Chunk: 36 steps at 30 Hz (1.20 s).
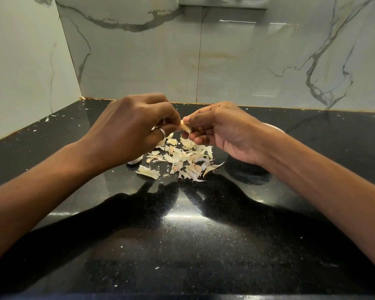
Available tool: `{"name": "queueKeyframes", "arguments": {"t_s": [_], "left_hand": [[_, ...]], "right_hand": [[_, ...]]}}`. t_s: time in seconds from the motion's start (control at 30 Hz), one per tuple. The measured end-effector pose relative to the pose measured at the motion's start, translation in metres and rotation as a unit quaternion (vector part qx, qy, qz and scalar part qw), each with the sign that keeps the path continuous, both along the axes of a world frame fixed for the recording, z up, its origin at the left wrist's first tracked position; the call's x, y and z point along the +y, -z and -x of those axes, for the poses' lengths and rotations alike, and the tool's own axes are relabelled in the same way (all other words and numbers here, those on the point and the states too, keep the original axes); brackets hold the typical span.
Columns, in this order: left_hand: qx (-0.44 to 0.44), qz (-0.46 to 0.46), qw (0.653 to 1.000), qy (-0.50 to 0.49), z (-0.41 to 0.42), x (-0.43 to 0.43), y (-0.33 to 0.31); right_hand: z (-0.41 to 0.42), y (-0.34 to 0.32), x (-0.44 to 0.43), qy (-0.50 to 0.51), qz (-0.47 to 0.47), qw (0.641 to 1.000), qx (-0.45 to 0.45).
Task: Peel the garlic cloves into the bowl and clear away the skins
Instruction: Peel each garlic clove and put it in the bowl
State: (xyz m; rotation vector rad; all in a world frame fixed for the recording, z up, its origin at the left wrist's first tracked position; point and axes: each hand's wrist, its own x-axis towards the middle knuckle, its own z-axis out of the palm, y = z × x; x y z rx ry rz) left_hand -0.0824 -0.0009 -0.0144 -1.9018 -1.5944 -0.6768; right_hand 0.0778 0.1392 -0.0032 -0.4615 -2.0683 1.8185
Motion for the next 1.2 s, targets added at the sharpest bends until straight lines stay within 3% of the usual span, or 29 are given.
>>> {"name": "queueKeyframes", "arguments": {"t_s": [0.5,0.97,1.2], "left_hand": [[0.093,0.028,0.994,-0.054,-0.0032,0.0,0.0019],[0.057,0.04,0.995,-0.074,-0.0084,-0.0002,0.0038],[0.015,0.012,0.998,-0.055,-0.0055,0.0,0.0041]], "right_hand": [[0.0004,0.0005,-0.0011,-0.004,0.013,1.0,0.014],[0.0003,-0.0009,0.0064,0.079,0.043,0.995,0.045],[0.0,0.0007,0.0054,0.051,0.007,0.999,0.007]]}}
